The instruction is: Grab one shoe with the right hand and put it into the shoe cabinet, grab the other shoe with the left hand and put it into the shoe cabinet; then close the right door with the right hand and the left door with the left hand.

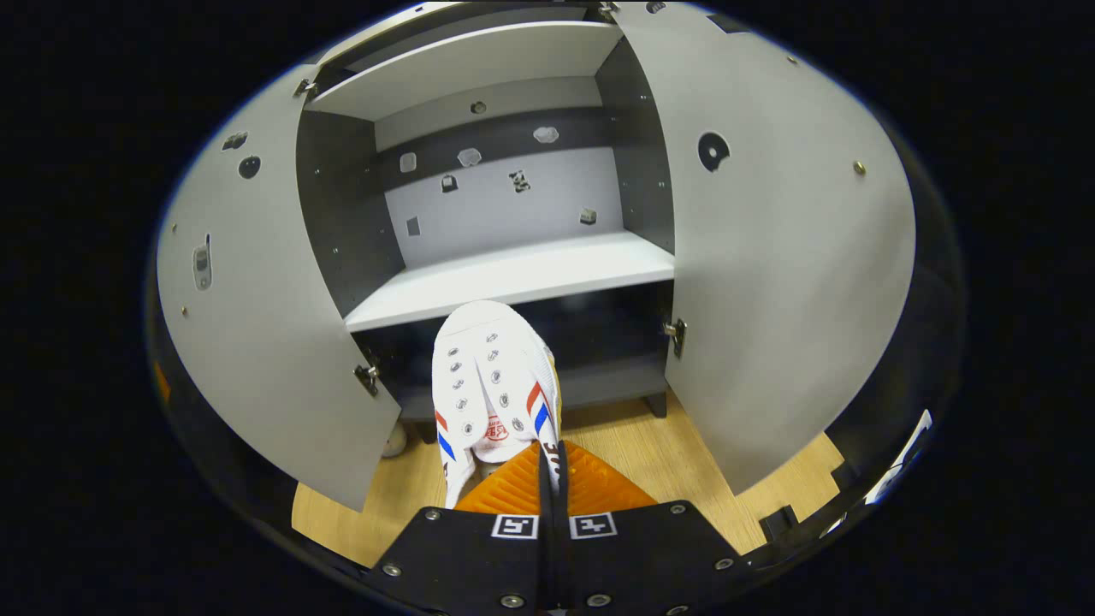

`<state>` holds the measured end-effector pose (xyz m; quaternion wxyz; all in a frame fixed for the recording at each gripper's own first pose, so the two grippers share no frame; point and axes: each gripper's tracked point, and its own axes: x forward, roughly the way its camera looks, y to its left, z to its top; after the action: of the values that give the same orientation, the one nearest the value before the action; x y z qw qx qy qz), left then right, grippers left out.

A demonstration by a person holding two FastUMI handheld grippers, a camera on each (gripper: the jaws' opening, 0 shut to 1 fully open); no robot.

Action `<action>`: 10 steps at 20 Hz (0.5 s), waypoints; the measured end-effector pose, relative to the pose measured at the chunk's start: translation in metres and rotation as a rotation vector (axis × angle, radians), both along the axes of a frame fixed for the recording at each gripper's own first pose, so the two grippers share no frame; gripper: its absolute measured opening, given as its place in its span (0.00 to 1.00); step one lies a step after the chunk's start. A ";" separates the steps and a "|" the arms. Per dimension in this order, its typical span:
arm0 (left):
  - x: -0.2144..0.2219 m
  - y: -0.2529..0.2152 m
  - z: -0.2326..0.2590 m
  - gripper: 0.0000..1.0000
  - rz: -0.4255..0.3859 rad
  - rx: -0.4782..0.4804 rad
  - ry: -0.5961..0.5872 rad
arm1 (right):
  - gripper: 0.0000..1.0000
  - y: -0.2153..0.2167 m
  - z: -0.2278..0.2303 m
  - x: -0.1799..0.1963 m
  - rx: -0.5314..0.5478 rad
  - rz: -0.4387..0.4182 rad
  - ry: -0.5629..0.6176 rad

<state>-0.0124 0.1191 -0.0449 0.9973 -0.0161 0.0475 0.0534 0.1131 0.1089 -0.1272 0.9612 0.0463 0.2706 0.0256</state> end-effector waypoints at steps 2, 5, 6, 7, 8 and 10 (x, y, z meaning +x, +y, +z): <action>0.001 0.001 -0.001 0.95 -0.008 0.002 -0.006 | 0.00 0.009 0.025 0.029 0.027 0.009 -0.034; 0.002 0.006 -0.001 0.96 -0.006 0.006 -0.005 | 0.00 0.011 0.056 0.058 0.044 -0.007 -0.087; 0.002 0.007 -0.001 0.95 -0.006 0.007 -0.006 | 0.00 0.010 0.064 0.070 0.039 -0.018 -0.100; 0.005 0.007 -0.001 0.96 -0.013 0.008 -0.006 | 0.00 0.010 0.071 0.083 0.041 -0.026 -0.107; 0.006 0.007 -0.003 0.95 -0.017 0.013 -0.005 | 0.00 0.007 0.070 0.082 0.035 -0.040 -0.122; 0.007 0.009 -0.002 0.95 -0.017 0.019 -0.010 | 0.00 0.003 0.076 0.100 0.022 -0.060 -0.130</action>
<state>-0.0050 0.1285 -0.0468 0.9981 -0.0062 0.0420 0.0452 0.2133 0.1114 -0.0511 0.9765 0.0633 0.2058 0.0029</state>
